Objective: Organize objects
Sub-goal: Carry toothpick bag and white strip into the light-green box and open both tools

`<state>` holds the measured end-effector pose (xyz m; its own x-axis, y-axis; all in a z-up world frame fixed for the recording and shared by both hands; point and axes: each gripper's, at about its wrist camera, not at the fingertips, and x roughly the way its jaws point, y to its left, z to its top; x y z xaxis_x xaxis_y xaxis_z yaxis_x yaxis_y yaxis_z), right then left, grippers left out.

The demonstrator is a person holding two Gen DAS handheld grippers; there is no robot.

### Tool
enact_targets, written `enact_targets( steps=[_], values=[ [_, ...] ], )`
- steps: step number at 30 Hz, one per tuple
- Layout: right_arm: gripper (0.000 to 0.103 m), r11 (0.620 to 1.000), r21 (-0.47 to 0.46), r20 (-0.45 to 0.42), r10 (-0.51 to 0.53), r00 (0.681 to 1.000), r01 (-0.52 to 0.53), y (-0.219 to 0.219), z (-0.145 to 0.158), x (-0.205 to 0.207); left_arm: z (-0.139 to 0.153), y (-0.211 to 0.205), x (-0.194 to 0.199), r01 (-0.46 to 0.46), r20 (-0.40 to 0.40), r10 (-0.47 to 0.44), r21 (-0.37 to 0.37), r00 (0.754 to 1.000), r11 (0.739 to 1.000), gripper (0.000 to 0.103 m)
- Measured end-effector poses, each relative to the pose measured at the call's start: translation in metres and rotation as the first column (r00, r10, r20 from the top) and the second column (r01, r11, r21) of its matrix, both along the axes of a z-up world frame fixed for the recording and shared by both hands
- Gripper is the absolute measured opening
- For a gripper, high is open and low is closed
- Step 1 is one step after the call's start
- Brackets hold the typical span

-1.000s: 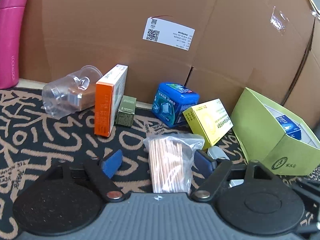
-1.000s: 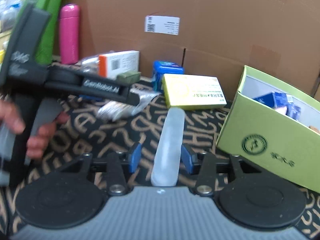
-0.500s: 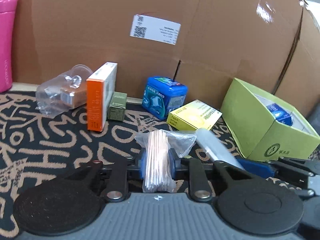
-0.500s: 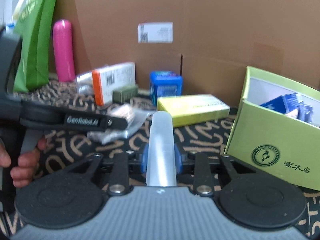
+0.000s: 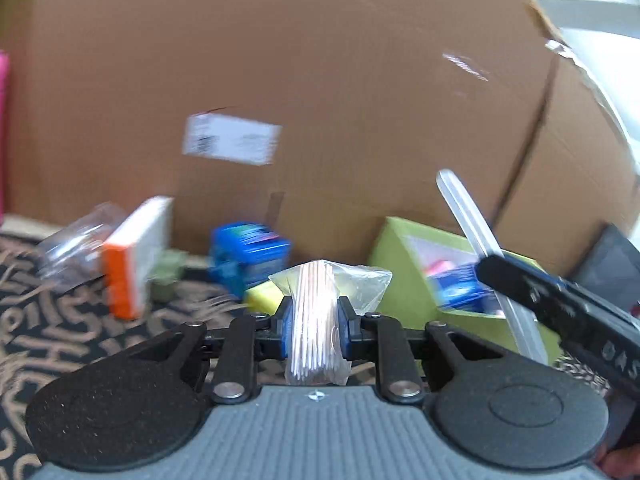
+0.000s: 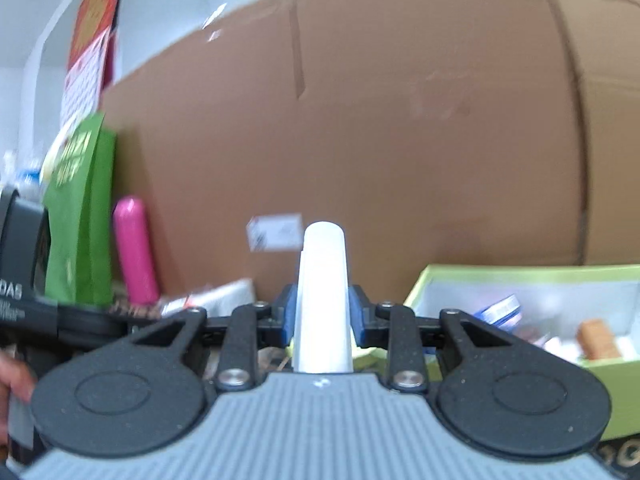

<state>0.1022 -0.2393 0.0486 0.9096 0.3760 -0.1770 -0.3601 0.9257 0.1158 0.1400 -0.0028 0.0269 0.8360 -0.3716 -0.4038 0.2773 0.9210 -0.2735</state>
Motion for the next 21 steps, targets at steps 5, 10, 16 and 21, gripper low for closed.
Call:
enact_targets(
  steps=[5,10,16,21],
  values=[
    [0.027,0.987,-0.029,0.074,-0.157,0.985,0.159,-0.040,0.020,0.007,0.030,-0.058,0.000,0.089,0.080,-0.094,0.062,0.992,0.994,0.022],
    [0.027,0.952,0.002,0.078,-0.304,0.949,0.305,-0.089,0.022,0.024,0.039,-0.111,0.014,0.142,0.089,-0.150,0.092,0.985,0.986,0.022],
    [0.027,0.897,0.034,0.018,-0.442,0.897,0.441,-0.138,0.006,0.035,0.030,-0.166,0.048,0.179,0.020,-0.181,0.069,0.983,0.981,0.022],
    [0.030,0.885,0.008,-0.077,-0.465,0.882,0.466,-0.150,-0.010,0.054,0.017,-0.190,0.062,0.240,-0.008,-0.240,0.030,0.971,0.970,0.033]
  ],
)
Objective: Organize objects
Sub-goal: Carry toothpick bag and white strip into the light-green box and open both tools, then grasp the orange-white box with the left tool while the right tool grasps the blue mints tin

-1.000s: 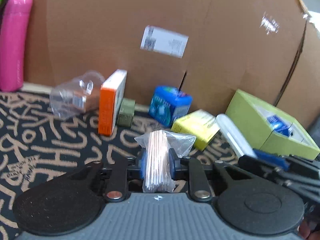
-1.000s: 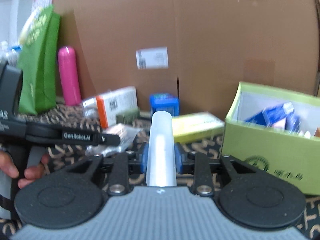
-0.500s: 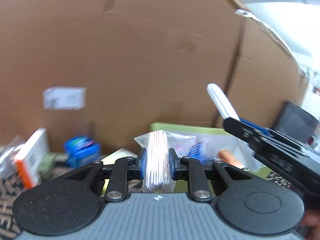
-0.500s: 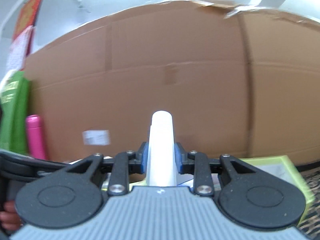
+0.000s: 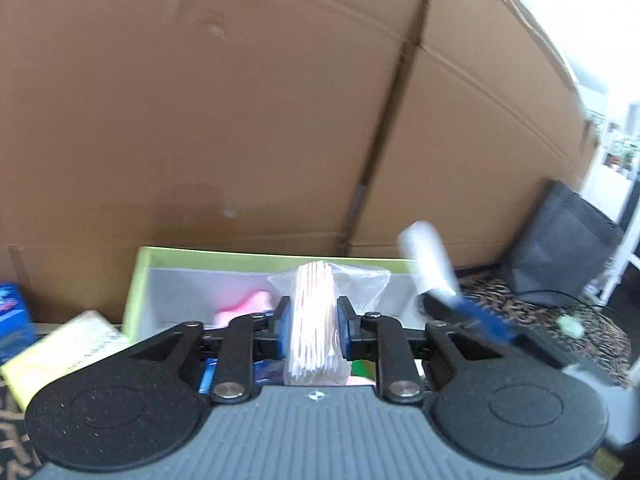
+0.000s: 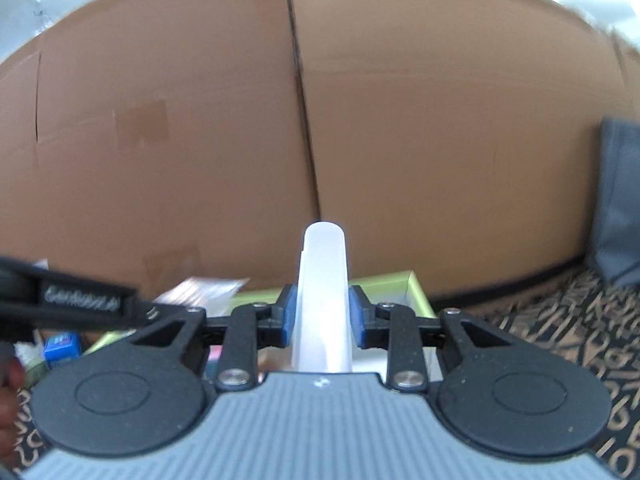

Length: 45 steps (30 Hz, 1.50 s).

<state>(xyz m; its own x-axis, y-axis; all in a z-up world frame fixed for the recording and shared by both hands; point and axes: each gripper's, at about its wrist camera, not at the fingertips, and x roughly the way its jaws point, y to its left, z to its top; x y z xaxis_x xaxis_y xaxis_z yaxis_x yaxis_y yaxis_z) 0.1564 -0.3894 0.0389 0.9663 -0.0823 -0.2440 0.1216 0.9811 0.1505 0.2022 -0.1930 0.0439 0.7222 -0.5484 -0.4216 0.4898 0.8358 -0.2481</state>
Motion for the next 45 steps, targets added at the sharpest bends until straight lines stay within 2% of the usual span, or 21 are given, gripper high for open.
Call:
enact_targets(
  steps=[1,2,3,5,6,7,8,11,14,20,25,30,34,36,38,41,45],
  values=[
    [0.047,1.000,-0.008,-0.025,-0.011,1.000,0.011,0.000,-0.004,0.005,-0.002,-0.002,0.001,0.010,-0.001,-0.010,-0.001,1.000,1.000,0.046],
    [0.066,0.999,-0.027,-0.045,-0.042,0.998,0.041,0.000,-0.008,0.008,-0.004,-0.002,0.000,-0.007,0.000,0.007,0.009,1.000,1.000,0.075],
    [0.068,0.996,-0.048,-0.049,-0.082,0.995,0.079,0.000,-0.010,0.009,-0.005,0.000,-0.004,-0.037,0.025,0.037,0.008,0.999,0.999,0.083],
    [0.068,0.988,-0.067,-0.030,-0.145,0.989,0.143,-0.002,-0.008,0.006,-0.004,0.006,-0.012,-0.044,0.084,0.044,0.005,0.995,0.999,0.083],
    [0.069,0.987,-0.052,-0.011,-0.155,0.988,0.155,-0.003,-0.005,0.003,-0.003,0.008,-0.013,-0.036,0.090,0.035,0.014,0.995,0.999,0.083],
    [0.073,0.987,-0.029,0.014,-0.160,0.987,0.160,-0.005,-0.003,-0.001,-0.003,0.010,-0.014,-0.038,0.089,0.036,0.012,0.995,0.999,0.083],
    [0.081,0.986,-0.009,0.034,-0.164,0.986,0.165,-0.006,-0.002,-0.004,-0.003,0.013,-0.014,-0.041,0.088,0.040,0.007,0.995,0.999,0.084],
    [0.087,0.982,-0.013,0.056,-0.186,0.981,0.187,-0.005,-0.002,-0.008,-0.002,0.018,-0.015,-0.042,0.075,0.043,-0.007,0.996,0.999,0.085],
    [0.092,0.982,-0.019,0.048,-0.186,0.981,0.187,-0.003,-0.004,-0.010,-0.003,0.024,-0.021,-0.050,0.071,0.051,-0.017,0.996,0.999,0.090],
    [0.103,0.986,-0.046,0.062,-0.160,0.985,0.163,0.009,-0.005,-0.009,-0.002,0.040,-0.043,-0.036,0.123,0.036,0.001,0.992,0.999,0.096],
    [0.103,0.991,-0.053,0.077,-0.117,0.990,0.121,0.018,-0.005,-0.007,-0.005,0.079,-0.063,-0.073,0.122,0.078,-0.043,0.989,0.996,0.098],
    [0.103,0.994,-0.085,0.097,-0.056,0.994,0.064,0.041,-0.001,-0.012,-0.017,0.121,-0.077,-0.189,0.140,0.191,-0.027,0.972,0.982,0.098],
    [0.103,0.990,-0.138,0.127,0.025,0.992,-0.008,0.065,-0.003,-0.016,-0.032,0.164,-0.079,-0.313,0.121,0.312,-0.012,0.942,0.950,0.098],
    [0.103,0.984,-0.165,0.145,0.087,0.986,-0.062,0.078,-0.004,-0.019,-0.038,0.188,-0.077,-0.380,0.092,0.380,-0.012,0.920,0.925,0.098],
    [0.103,0.976,-0.187,0.165,0.146,0.975,-0.114,0.092,-0.005,-0.023,-0.041,0.209,-0.072,-0.457,0.078,0.455,0.003,0.887,0.890,0.098],
    [0.103,0.959,-0.195,0.178,0.242,0.954,-0.207,0.117,-0.002,-0.030,-0.047,0.239,-0.064,-0.566,0.078,0.563,0.026,0.823,0.824,0.098],
    [0.103,0.913,-0.229,0.164,0.378,0.911,-0.338,0.158,0.002,-0.039,-0.054,0.270,-0.046,-0.658,0.050,0.657,0.010,0.752,0.753,0.097]
  ],
)
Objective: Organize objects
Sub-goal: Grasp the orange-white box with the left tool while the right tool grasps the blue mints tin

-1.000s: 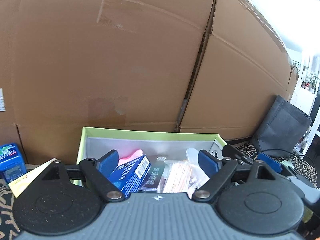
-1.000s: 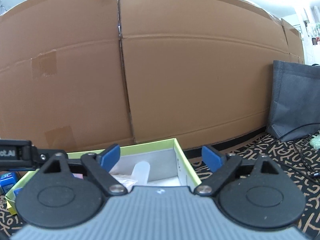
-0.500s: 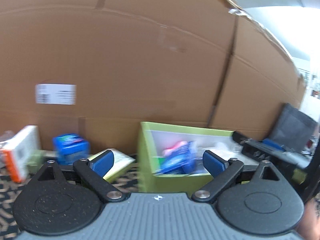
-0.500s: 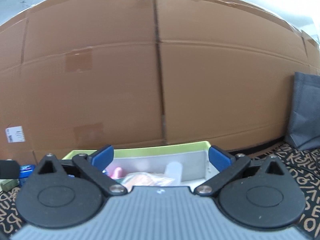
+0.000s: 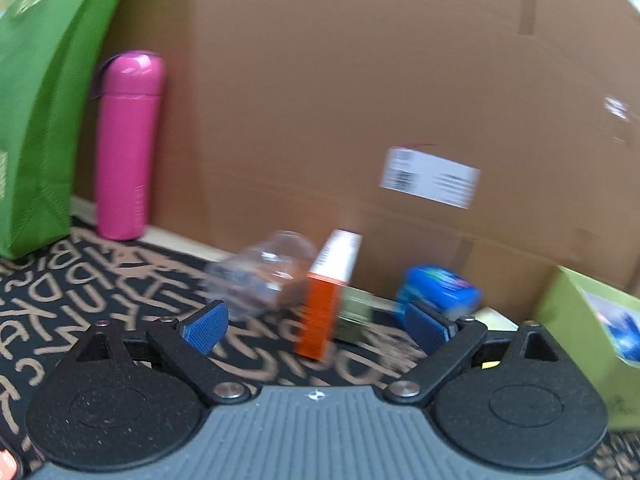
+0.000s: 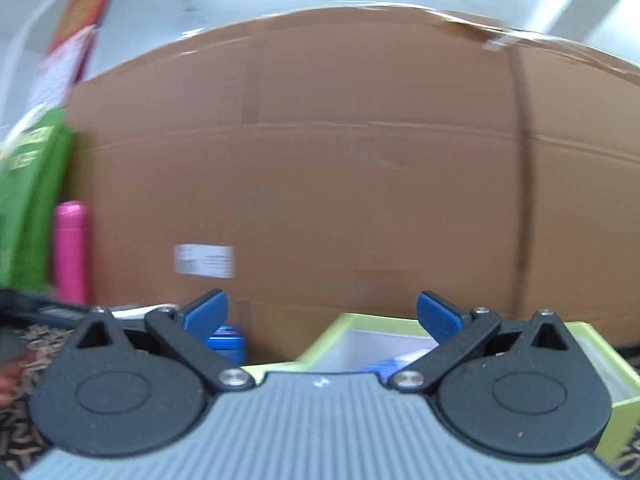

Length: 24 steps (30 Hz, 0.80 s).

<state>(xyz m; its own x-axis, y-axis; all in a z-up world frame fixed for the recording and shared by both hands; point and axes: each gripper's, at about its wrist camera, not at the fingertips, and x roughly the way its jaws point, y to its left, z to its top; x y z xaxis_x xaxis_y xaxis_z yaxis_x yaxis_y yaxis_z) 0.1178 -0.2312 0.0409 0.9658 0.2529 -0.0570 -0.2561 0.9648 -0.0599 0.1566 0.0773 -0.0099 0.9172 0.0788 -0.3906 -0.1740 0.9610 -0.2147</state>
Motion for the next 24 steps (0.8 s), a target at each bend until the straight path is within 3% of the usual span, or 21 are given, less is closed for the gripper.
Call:
enact_targets(
  steps=[5,7,8,10,12,15,18,20,24],
  values=[
    [0.103,0.983,-0.098,-0.054,0.151,0.987,-0.155,0.054,-0.005,-0.004,-0.005,0.008,0.032,-0.007,-0.033,0.006,-0.039,0.999,0.999,0.082],
    [0.103,0.973,-0.124,-0.089,0.184,0.979,-0.194,0.070,-0.009,0.000,-0.007,0.004,0.039,-0.009,-0.036,0.008,-0.016,0.999,1.000,0.078],
    [0.103,0.968,-0.141,-0.106,0.193,0.976,-0.206,0.079,-0.010,0.004,-0.008,0.003,0.042,-0.005,-0.032,0.005,0.004,0.999,1.000,0.070],
    [0.103,0.959,-0.176,-0.133,0.201,0.970,-0.223,0.095,-0.012,0.013,-0.011,0.002,0.043,0.051,-0.036,-0.050,0.029,0.998,0.998,0.030],
    [0.103,0.954,-0.195,-0.159,0.200,0.967,-0.229,0.107,-0.013,0.026,-0.015,0.005,0.040,0.115,-0.055,-0.113,0.032,0.992,0.993,0.026],
    [0.103,0.949,-0.225,-0.197,0.179,0.964,-0.222,0.128,-0.017,0.059,-0.010,0.006,0.031,0.134,-0.075,-0.130,0.051,0.989,0.990,0.022],
    [0.103,0.941,-0.283,-0.240,0.119,0.964,-0.186,0.149,-0.029,0.097,-0.008,0.013,0.030,0.145,-0.075,-0.146,-0.020,0.986,0.989,0.020],
    [0.102,0.941,-0.307,-0.279,0.057,0.959,-0.145,0.156,-0.040,0.121,-0.009,0.014,0.031,0.141,-0.075,-0.142,-0.017,0.987,0.990,0.020],
    [0.099,0.959,-0.263,-0.360,0.004,0.933,-0.106,0.149,-0.058,0.153,-0.010,0.023,0.035,0.125,-0.082,-0.132,-0.082,0.988,0.989,0.021]
  ],
)
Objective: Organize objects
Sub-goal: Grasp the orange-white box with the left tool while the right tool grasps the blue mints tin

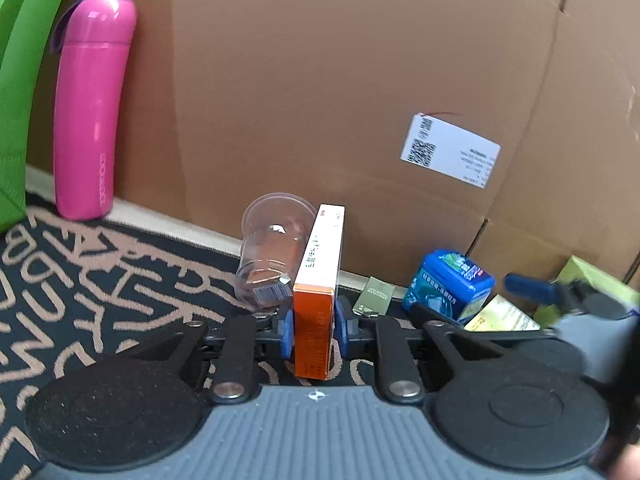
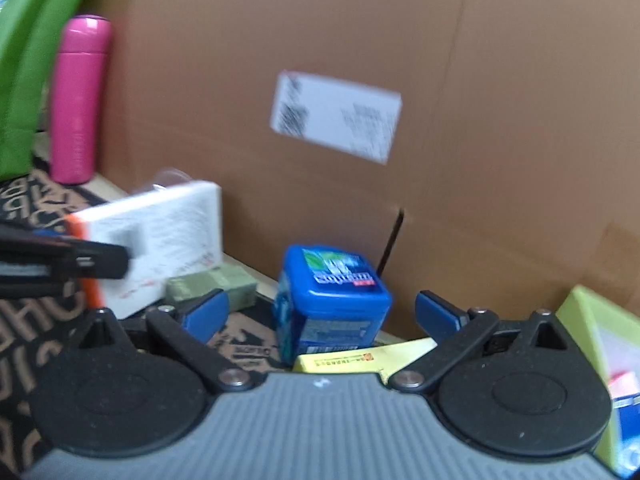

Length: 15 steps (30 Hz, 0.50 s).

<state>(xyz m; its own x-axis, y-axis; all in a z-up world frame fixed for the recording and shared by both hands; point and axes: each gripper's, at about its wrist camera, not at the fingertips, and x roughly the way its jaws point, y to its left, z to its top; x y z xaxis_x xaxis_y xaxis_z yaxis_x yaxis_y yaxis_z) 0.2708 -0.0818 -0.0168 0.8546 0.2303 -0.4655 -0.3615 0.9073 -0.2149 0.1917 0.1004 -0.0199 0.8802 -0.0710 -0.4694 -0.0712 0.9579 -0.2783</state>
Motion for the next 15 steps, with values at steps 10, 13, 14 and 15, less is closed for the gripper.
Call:
enact_targets(
  steps=[10,13,14,15],
  values=[
    [0.059,0.995,0.044,-0.030,0.088,0.996,-0.087,-0.011,0.008,-0.030,0.006,-0.003,0.001,0.058,-0.046,-0.057,0.024,0.997,0.998,0.018],
    [0.059,0.985,0.056,-0.024,0.162,0.986,-0.161,-0.023,0.013,-0.077,0.012,-0.009,-0.007,0.093,-0.060,-0.091,0.033,0.994,0.995,0.017],
    [0.058,0.982,0.053,-0.030,0.183,0.983,-0.182,-0.028,0.015,-0.090,0.011,-0.010,-0.012,0.105,-0.063,-0.103,0.029,0.993,0.994,0.017],
    [0.058,0.979,0.046,-0.036,0.202,0.979,-0.200,-0.036,0.015,-0.106,0.009,-0.011,-0.020,0.119,-0.072,-0.117,0.020,0.990,0.993,0.017]
  ],
)
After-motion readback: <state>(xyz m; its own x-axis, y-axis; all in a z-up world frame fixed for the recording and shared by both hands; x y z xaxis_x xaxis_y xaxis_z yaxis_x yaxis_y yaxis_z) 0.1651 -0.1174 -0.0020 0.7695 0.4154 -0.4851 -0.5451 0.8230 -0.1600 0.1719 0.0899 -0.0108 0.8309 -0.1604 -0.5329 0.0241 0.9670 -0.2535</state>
